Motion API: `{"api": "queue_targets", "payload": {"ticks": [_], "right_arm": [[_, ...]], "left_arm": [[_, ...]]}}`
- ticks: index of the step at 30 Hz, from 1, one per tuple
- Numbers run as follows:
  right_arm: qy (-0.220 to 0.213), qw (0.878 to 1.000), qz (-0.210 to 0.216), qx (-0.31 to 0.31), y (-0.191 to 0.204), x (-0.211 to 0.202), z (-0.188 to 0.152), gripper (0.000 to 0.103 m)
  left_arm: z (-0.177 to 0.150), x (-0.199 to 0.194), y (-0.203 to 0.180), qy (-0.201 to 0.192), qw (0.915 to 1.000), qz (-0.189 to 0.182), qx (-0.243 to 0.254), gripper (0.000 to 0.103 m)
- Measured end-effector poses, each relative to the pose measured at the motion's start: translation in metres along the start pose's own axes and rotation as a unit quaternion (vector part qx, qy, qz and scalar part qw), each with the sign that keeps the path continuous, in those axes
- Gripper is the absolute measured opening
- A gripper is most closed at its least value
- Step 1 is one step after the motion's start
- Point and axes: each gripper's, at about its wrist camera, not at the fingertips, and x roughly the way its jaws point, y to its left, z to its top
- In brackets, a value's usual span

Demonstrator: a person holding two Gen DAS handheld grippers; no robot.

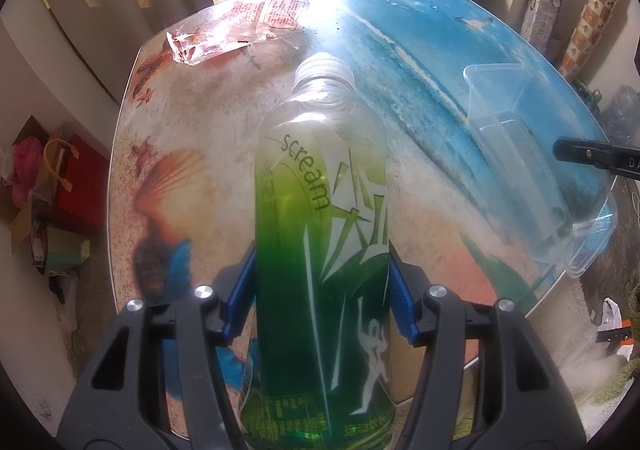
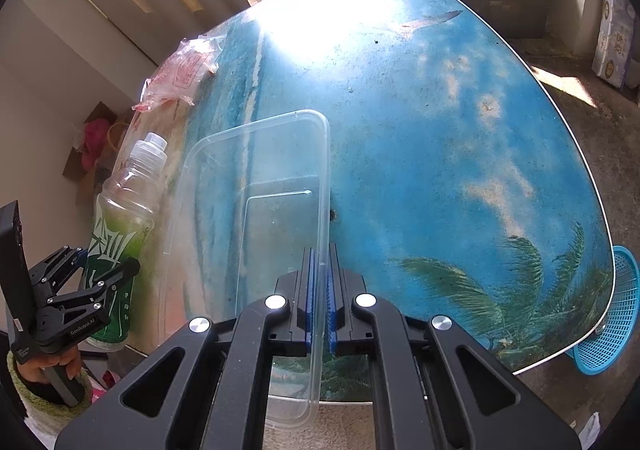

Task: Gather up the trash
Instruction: 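Hold the bottle in the left tool while the right tool grips the container rim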

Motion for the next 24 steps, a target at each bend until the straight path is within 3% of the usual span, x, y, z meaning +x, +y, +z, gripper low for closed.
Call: {"api": "queue_targets", "payload": {"ticks": [24], "right_arm": [[-0.008,1.0,-0.004,-0.015,0.003,-0.0006,-0.0014,0.005]], "left_arm": [[-0.0009,-0.0012,-0.0086,-0.005,0.9994,0.024,0.023,0.055]]}}
